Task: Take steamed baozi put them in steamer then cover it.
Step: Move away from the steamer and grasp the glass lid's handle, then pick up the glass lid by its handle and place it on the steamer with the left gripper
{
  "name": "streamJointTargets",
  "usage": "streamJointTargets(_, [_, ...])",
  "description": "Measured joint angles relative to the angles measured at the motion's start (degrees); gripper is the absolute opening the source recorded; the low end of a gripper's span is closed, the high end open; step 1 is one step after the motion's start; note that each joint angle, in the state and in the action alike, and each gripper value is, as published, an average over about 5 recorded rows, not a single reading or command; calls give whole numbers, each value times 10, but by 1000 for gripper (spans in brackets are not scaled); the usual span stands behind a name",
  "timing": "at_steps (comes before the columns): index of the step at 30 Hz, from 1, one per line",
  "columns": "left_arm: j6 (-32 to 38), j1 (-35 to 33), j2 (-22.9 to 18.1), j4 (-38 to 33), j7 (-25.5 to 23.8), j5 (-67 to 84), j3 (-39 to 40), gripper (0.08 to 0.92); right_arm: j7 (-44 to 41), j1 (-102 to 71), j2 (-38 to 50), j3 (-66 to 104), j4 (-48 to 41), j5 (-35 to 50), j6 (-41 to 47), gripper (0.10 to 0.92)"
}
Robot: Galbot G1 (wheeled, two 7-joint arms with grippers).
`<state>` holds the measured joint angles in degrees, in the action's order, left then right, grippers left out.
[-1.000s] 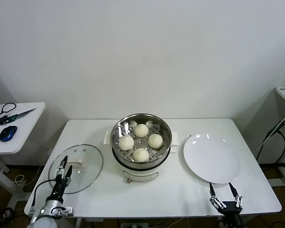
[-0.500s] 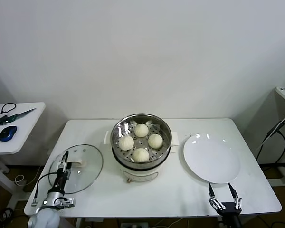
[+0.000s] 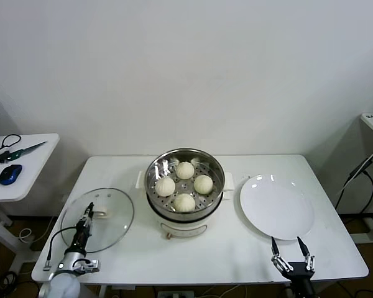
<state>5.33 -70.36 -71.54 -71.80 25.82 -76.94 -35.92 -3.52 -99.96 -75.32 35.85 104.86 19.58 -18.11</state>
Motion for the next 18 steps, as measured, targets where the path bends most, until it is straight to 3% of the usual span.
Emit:
streamJointTargets(4, [0, -6, 0, -15, -6, 15, -4, 139, 2, 0, 0, 0, 5, -4, 4, 823])
streamJointTargets(9, [-10, -18, 9, -61, -26, 56, -10, 137, 5, 1, 3, 2, 13, -7, 10, 823])
streamJointTargets(18, [-84, -37, 59, -214, -121, 170, -6, 137, 18, 5, 5, 3, 20, -17, 19, 823])
